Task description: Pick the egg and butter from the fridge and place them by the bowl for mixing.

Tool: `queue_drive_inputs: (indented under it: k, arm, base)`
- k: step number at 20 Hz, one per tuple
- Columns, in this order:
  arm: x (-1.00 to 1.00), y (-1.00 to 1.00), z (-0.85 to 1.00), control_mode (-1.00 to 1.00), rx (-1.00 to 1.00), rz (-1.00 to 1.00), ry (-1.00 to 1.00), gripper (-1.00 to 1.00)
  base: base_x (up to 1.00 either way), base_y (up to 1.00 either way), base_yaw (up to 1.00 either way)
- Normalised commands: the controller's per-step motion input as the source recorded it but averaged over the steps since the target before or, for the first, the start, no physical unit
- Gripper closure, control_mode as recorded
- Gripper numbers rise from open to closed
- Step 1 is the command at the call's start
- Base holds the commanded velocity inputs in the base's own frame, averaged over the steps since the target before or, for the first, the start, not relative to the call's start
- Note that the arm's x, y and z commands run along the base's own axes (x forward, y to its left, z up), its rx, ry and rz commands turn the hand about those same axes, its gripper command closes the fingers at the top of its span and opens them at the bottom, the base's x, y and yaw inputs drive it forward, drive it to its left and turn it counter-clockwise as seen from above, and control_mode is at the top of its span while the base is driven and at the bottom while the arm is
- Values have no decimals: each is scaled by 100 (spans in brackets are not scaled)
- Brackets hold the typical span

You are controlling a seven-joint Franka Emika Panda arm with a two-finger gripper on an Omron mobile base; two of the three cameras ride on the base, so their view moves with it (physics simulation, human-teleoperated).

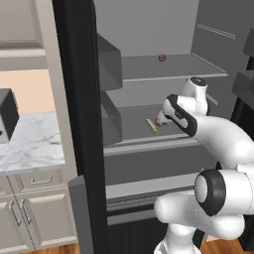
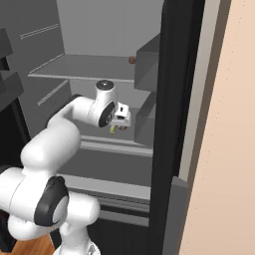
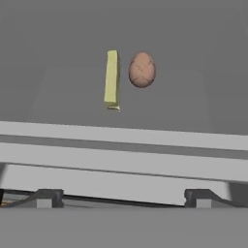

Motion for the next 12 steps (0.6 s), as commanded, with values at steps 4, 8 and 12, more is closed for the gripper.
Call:
queue_drive_inputs:
  k: [4, 8, 12]
  arm:
    - [45, -2, -16, -100, 0, 0, 0, -100]
    - [58, 0, -25, -100, 0, 0, 0, -100]
    - [56, 0, -28, -100, 0, 0, 0, -100]
  base:
    - [0, 0, 0]
    - [0, 0, 0]
    - [0, 0, 0]
